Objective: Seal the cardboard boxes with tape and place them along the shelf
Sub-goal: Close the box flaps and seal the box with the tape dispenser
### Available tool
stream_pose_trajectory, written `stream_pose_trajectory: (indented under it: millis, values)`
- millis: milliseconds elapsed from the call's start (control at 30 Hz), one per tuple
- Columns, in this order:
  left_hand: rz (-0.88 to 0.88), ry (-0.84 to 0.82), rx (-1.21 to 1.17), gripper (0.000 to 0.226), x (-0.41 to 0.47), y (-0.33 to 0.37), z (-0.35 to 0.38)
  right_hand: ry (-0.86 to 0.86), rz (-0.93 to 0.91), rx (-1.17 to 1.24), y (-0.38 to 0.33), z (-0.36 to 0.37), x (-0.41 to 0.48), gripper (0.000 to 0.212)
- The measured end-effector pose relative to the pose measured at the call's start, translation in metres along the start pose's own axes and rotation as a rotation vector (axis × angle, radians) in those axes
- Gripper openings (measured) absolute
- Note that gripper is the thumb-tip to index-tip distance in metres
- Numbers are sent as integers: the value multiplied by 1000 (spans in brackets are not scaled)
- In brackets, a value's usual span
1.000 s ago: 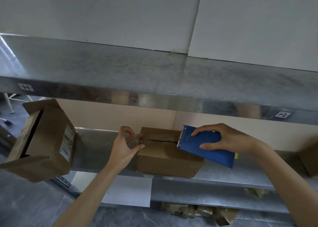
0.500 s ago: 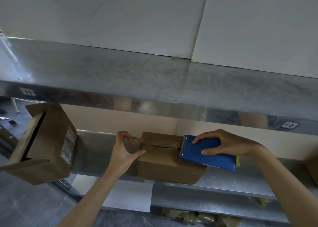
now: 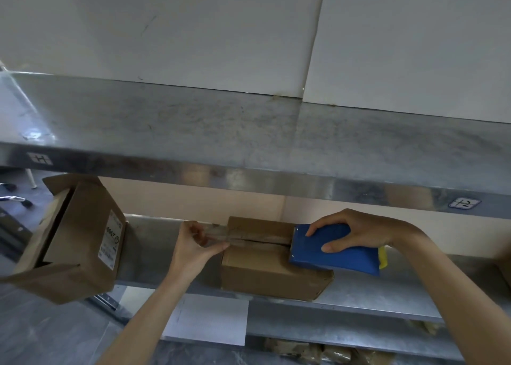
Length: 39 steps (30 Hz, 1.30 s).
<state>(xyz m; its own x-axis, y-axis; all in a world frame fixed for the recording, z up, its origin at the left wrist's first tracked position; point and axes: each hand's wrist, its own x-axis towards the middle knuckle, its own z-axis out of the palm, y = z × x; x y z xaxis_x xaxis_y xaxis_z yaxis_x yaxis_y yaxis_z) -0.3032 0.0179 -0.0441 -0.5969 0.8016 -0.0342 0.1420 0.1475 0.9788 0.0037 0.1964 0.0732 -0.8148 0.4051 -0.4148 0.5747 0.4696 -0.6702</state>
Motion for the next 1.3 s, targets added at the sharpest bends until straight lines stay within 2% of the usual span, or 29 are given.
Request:
stream_pose_trajectory:
  millis: [100, 200, 367, 533, 667, 800, 900, 1067, 1300]
  values:
    - [-127, 36, -60, 34, 8, -1, -2, -9, 2, -9, 0, -1, 2, 32]
    - [-309, 43, -217, 16, 11, -7, -4, -8, 9, -15, 2, -1, 4, 33]
    - [-390, 57, -255, 10, 11, -9, 1, -8, 8, -12, 3, -2, 3, 32]
    - [-338, 43, -108, 18, 10, -16, 12, 0, 6, 2, 3, -1, 3, 32]
    - [-328, 58, -106, 32, 3, -24, 25, 8, 4, 18, 4, 0, 2, 32]
    - [-299, 82, -99, 28, 2, -28, 29, 13, -5, 21, 5, 0, 2, 32]
    - [-239, 52, 6, 26, -2, -32, 31, 21, -11, 21, 6, 2, 2, 32]
    - [-168, 80, 163, 46, -1, -33, 22, 31, -22, 18, 5, 2, 1, 31]
    - [-77, 63, 241, 20, 1, -30, 26, 35, -7, 18, 5, 2, 0, 31]
